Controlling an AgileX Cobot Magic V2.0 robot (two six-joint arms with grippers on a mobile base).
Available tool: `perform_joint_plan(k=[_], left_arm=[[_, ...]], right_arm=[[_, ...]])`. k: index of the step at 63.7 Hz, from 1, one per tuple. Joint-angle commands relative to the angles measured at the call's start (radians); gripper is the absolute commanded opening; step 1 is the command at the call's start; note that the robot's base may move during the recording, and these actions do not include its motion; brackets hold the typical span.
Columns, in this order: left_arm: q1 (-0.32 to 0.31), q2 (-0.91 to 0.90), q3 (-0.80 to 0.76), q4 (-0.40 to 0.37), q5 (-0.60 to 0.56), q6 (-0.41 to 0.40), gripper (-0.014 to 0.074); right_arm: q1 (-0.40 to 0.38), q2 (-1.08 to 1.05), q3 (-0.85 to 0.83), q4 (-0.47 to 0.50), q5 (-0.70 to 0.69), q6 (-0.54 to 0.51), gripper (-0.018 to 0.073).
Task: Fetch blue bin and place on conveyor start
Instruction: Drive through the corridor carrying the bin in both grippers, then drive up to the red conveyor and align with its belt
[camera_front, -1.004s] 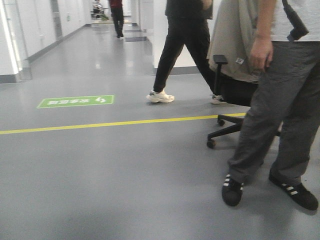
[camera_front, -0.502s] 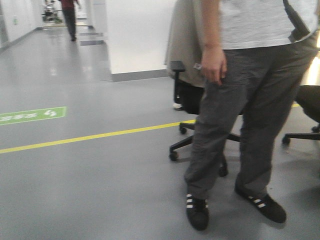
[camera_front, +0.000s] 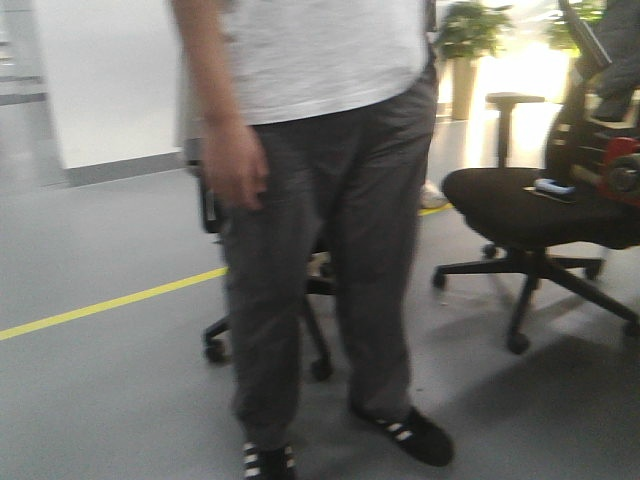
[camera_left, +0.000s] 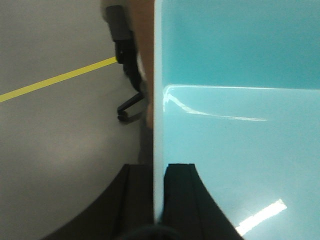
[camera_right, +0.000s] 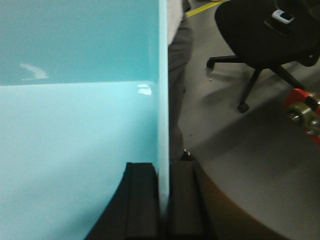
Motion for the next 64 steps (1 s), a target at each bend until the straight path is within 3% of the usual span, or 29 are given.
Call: perform_joint_plan(k=[1, 64], left_arm=[[-0.004, -0.015, -0.01, 0.036, -0.028, -0.005, -0.0111], [-0.004, -0.015, -0.01, 0.036, -0.028, -0.005, -0.0111]], right_arm=[[-0.002, -0.014, -0.013, -0.032, -0.024, -0.004, -0.0151], [-0.002, -0.014, -0.013, -0.032, -0.024, -0.004, -0.0151]])
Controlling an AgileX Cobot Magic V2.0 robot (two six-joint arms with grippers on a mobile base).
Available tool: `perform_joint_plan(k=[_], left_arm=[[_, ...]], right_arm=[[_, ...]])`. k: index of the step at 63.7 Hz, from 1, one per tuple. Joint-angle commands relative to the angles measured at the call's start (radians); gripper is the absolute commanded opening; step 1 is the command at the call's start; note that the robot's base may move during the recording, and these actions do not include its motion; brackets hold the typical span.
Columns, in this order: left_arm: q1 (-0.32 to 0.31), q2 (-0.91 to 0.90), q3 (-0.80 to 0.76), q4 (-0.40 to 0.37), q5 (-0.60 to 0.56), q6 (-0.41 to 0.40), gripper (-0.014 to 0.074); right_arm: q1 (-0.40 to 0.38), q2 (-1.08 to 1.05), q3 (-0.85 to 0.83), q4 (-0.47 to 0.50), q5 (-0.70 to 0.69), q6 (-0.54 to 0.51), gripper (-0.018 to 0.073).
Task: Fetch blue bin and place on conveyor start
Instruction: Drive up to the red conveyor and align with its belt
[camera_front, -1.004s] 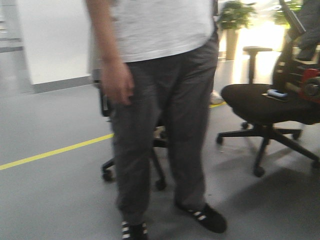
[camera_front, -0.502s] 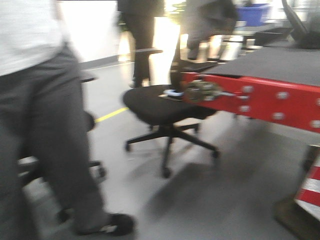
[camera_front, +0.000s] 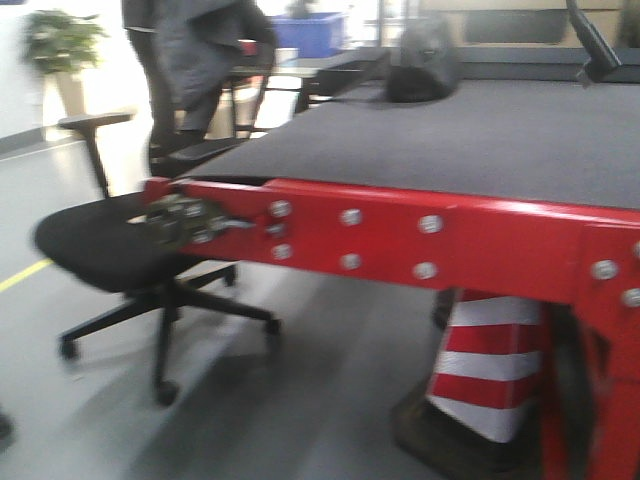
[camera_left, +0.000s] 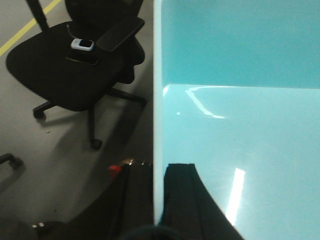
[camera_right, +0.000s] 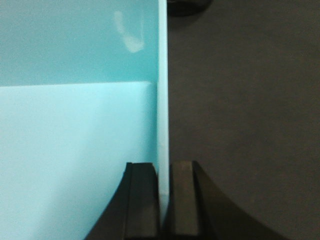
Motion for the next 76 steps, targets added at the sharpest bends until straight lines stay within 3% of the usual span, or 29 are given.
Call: perform_joint_plan(k=[1, 76], left_arm=[[-0.004, -0.015, -0.01, 0.036, -0.028, -0.005, -0.0111], [-0.004, -0.002, -0.01, 0.036, -0.035, -0.005, -0.0111]], right_arm=[[-0.002, -0.016, -0.013, -0.032, -0.022, -0.004, -0.0151], [-0.002, -0.016, -0.013, -0.032, -0.022, -0.004, -0.0151]])
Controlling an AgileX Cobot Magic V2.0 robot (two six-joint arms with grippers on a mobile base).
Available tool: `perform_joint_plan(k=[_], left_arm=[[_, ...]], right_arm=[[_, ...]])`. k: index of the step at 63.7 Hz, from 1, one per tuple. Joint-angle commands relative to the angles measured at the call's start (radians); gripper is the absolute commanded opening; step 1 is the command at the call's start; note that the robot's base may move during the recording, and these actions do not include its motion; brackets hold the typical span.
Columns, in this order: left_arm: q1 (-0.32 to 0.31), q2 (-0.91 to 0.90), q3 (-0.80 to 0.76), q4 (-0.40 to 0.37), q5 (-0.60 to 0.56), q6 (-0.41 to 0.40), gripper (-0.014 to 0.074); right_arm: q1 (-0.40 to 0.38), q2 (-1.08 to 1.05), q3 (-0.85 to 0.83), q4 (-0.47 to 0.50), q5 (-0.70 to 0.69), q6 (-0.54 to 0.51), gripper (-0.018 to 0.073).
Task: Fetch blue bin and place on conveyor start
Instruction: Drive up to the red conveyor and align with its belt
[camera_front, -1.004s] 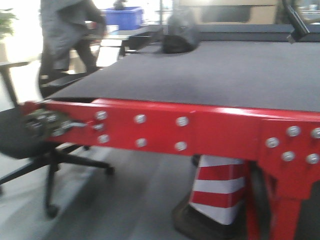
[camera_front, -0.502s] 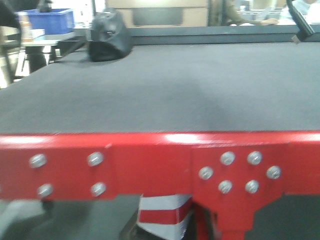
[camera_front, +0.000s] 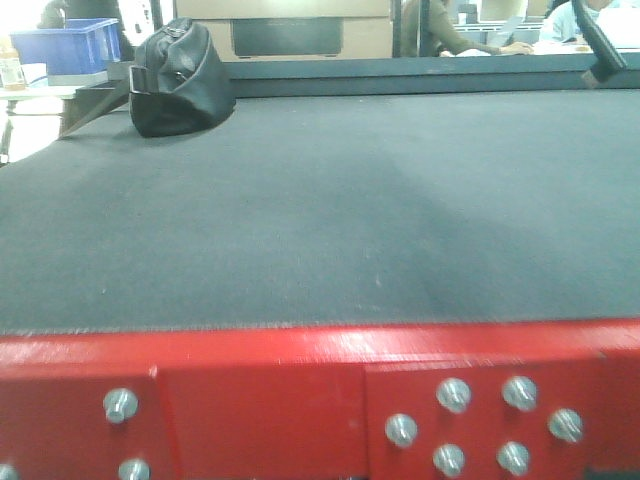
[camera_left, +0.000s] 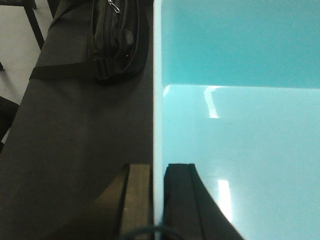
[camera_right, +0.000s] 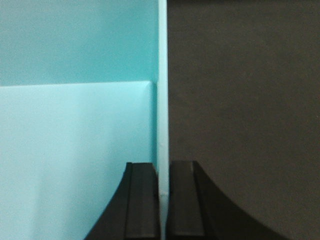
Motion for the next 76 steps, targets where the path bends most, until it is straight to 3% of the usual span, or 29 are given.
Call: perform_joint_plan(k=[1, 76], left_arm=[[-0.004, -0.008, -0.01, 0.036, -0.028, -0.005, -0.0111], [-0.004, -0.008, -0.01, 0.036, -0.028, -0.005, -0.0111]], right_arm=[[-0.002, -0.016, -0.013, -0.03, -0.022, -0.004, -0.0151], [-0.002, -0.016, -0.013, -0.03, -0.022, -0.004, -0.0151]])
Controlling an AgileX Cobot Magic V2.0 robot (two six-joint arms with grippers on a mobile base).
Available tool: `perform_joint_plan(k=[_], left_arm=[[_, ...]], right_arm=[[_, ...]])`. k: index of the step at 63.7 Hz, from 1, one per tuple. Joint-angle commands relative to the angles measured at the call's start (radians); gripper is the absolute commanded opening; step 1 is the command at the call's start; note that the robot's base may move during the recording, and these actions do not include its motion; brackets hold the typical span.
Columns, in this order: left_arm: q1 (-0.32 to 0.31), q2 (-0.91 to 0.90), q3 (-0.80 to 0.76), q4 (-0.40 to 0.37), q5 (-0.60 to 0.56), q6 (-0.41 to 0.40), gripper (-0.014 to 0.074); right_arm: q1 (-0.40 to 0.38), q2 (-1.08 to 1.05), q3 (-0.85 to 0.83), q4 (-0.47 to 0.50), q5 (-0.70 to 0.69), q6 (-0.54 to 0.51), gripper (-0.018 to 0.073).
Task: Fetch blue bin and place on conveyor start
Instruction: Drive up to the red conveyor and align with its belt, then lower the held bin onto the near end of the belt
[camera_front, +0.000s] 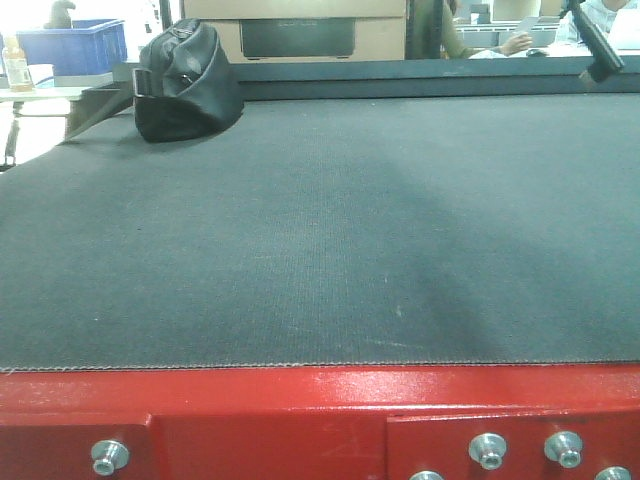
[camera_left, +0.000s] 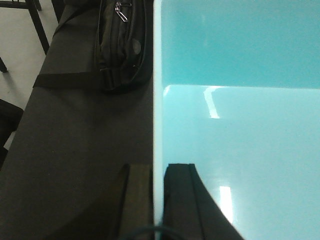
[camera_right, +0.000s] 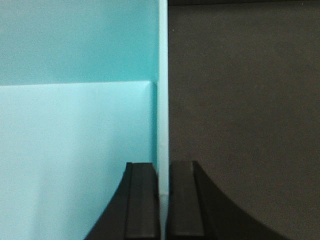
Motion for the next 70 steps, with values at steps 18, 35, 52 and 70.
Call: perform_joint_plan(k=[18, 35, 52, 70], left_arm=[[-0.004, -0.008, -0.01, 0.034, -0.028, -0.005, -0.0111], [-0.004, -0.008, -0.01, 0.032, -0.066, -0.005, -0.0111], [-0.004, -0.008, -0.01, 0.026, -0.106, -0.005, -0.0111], [-0.004, 0.001, 0.009, -0.032, -0.076, -0.005, -0.0111]], right_arm=[[-0.002, -0.016, -0.013, -0.029, -0.022, -0.004, -0.0151], [-0.002, -0.016, -0.013, -0.029, -0.022, -0.004, -0.0151], [-0.002, -0.016, -0.013, -0.029, -0.021, -0.004, -0.0151], [-0.01, 0.005, 0.019, -0.029, -0.001, -0.004, -0.0153]])
